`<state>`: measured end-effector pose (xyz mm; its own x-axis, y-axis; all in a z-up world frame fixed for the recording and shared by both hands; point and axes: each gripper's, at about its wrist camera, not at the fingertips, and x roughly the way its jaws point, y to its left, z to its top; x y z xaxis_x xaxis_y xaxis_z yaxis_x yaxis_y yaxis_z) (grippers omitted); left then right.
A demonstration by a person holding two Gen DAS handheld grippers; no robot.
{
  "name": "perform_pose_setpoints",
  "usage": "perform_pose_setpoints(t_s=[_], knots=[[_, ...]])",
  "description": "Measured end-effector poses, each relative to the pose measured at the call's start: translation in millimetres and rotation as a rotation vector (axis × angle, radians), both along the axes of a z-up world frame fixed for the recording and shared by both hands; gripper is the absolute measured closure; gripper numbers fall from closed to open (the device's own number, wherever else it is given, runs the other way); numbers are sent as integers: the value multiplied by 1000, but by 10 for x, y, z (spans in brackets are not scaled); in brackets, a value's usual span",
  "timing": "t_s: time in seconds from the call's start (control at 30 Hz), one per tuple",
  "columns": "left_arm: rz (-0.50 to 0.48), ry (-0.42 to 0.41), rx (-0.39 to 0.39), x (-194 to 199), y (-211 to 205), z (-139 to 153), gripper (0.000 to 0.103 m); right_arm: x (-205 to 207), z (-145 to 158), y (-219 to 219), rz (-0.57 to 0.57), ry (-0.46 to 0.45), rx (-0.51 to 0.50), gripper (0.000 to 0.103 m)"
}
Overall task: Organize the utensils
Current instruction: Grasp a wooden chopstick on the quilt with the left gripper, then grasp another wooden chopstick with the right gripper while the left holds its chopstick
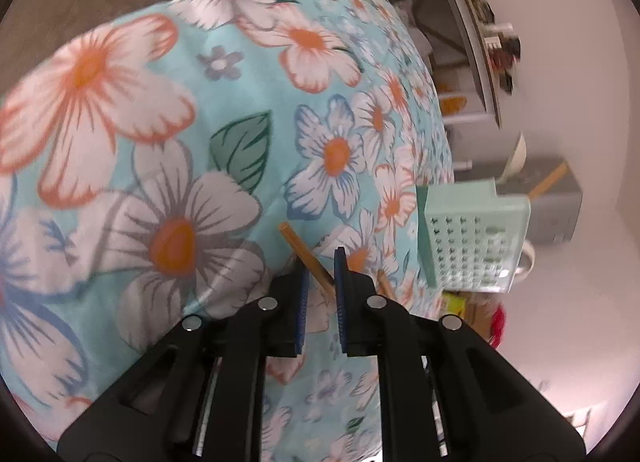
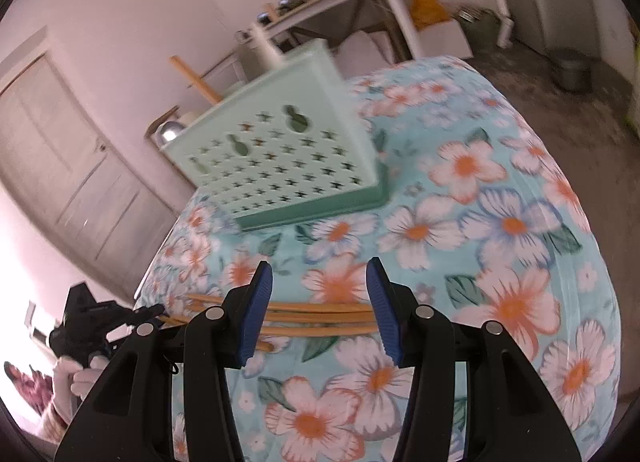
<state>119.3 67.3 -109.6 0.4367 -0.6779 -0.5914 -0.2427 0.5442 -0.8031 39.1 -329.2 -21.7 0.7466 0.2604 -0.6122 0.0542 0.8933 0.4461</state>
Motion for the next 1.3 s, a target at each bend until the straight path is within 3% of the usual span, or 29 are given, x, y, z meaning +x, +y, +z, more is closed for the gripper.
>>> perform_pose_setpoints(t_s=[0.1,0.27,0.53,0.87,1.0,1.17,1.3], knots=[[-62,-27,48,-20,13,60,90,94,146,244,129,-41,-63,55],[-113,-59,76,-144,77,91,89,288,276,967,461,-112,-228,55],[-135,-107,74,-268,128,90,88,510,17,1816,834,-61,-449,75],[-155,-163,69,-344,146,76,87,685,-228,2085,999,25,-553,78],[-156,-171,73,-352,146,71,87,740,-346,2159,1031,52,-571,85],[-153,-171,74,-358,149,70,87,749,-342,2153,1024,32,-560,92],[-149,-173,79,-365,148,76,87,798,-211,2044,946,-10,-529,96]])
